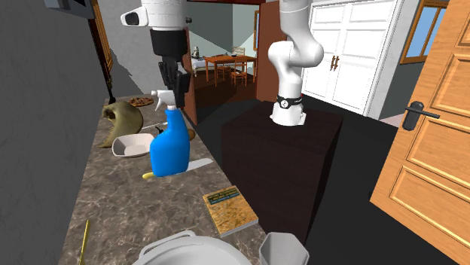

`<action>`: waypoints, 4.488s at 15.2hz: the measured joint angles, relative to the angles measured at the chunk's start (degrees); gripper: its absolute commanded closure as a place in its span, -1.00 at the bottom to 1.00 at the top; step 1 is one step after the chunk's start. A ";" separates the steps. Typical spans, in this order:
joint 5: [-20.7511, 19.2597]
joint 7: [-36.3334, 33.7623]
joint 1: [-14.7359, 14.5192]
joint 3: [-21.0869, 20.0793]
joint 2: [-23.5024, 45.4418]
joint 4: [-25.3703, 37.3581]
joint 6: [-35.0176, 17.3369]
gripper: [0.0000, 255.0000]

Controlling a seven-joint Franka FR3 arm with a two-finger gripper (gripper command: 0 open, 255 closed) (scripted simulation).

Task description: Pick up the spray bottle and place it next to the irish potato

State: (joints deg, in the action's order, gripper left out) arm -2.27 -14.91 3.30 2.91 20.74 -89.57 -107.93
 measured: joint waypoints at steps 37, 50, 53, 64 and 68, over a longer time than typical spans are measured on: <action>-0.70 25.91 14.96 10.97 -16.44 -11.76 3.18 1.00; 1.15 43.35 24.53 18.50 -12.92 -7.80 2.85 1.00; 2.02 47.55 27.02 20.09 -11.39 -6.04 3.01 1.00; 3.36 49.70 28.36 20.56 -8.38 -9.98 -3.78 1.00; 3.69 49.81 28.43 20.47 -7.61 -11.84 -6.35 1.00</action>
State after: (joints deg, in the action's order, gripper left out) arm 1.42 34.90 31.73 23.38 13.13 -101.41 -114.28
